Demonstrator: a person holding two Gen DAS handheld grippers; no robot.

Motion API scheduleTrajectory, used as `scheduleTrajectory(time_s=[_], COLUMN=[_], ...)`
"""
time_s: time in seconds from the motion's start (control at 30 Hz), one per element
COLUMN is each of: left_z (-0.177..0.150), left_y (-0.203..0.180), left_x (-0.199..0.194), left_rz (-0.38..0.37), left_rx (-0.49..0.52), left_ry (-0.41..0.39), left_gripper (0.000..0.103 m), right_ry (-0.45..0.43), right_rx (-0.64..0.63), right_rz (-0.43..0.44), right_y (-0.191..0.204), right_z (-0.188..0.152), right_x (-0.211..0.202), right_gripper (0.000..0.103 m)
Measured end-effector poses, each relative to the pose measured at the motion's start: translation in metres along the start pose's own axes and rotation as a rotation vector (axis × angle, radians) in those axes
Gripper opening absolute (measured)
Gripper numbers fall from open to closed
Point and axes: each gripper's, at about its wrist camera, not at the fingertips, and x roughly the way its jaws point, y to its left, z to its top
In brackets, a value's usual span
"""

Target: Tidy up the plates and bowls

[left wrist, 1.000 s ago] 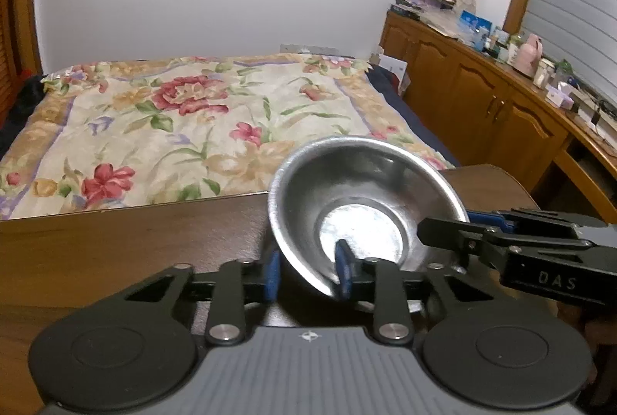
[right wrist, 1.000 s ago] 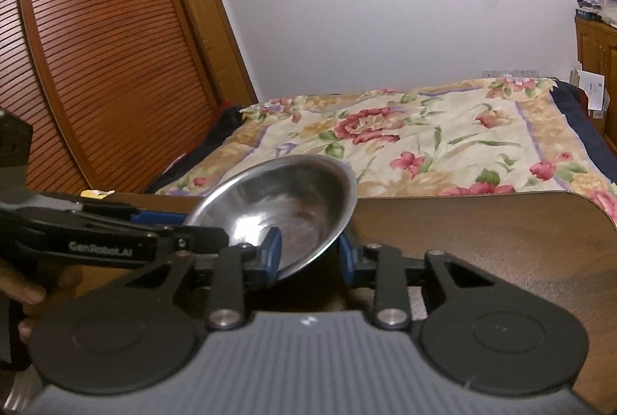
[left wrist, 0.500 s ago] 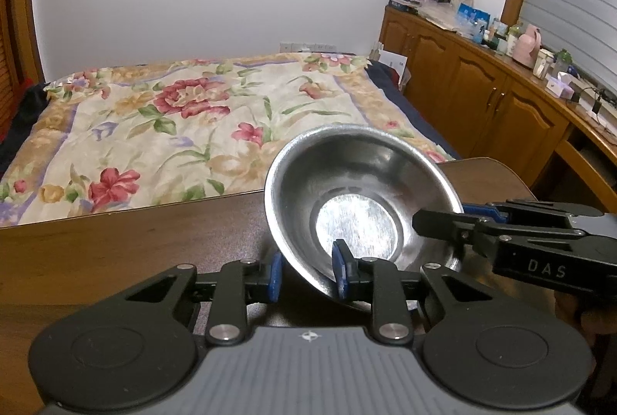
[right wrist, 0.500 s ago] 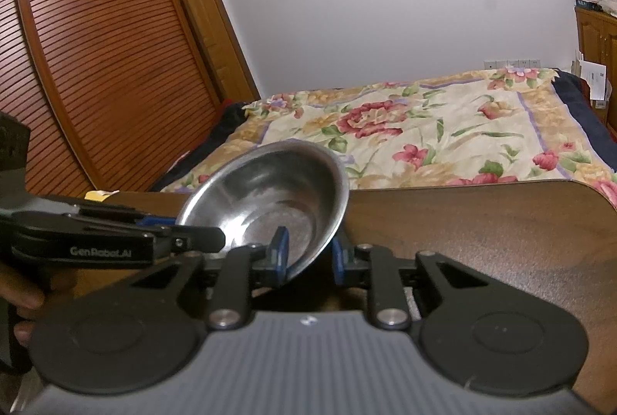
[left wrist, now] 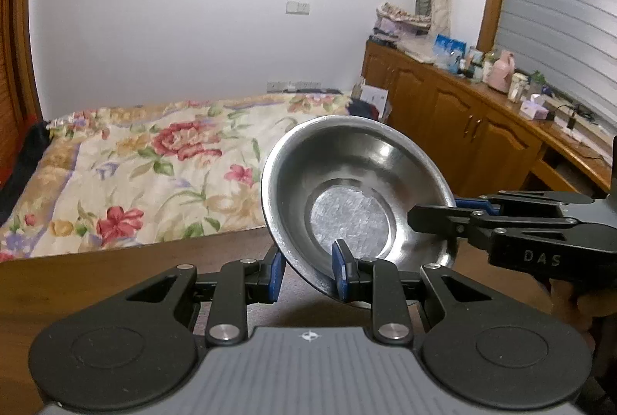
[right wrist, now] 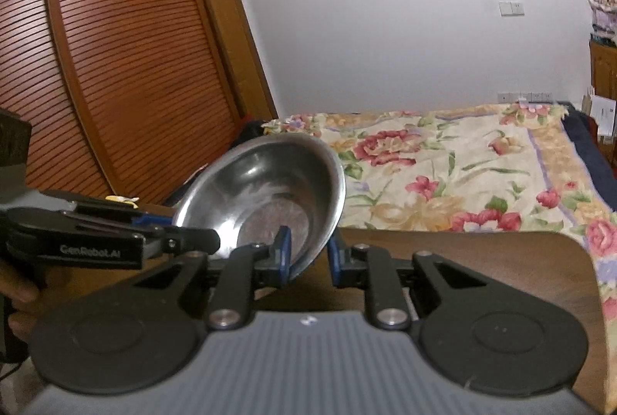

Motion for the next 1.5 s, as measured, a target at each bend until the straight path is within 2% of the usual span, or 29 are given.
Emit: scheduleTrajectory(time_s=[0.27,0.7,1.1,1.5], left_z=[-0.003,-0.023,-0.059,-0.099], left_y=[-0.015,-0.033,-0.048,-0.061], left_x=[-0.041,-0.095,-0.123,-0.133], left_rz=[-0.029,-0.049,-0.057,-0.058], left_rx=[0.027,0.082,0.079,0.091], left_ry=[-0.05,-0.101,-0.086,-0.044], left_gripper=[0.029,0.029,0.029,0.029], right_ry=[-0.041,-0.061,-0.065,-0.012], right_rx=[-0.03,-0.038,-0.034,-0.008], right_rz=[-0.014,-0.049,-0.051,-0.053], right_y=[0.024,0.05,0.063,0.071], right_z=[0.011,-0.003,-0.024,-0.063], right_x=[-0.04,-0.087,-0.116,-0.128], right_gripper=[0.022,0.022,0.022,0.022])
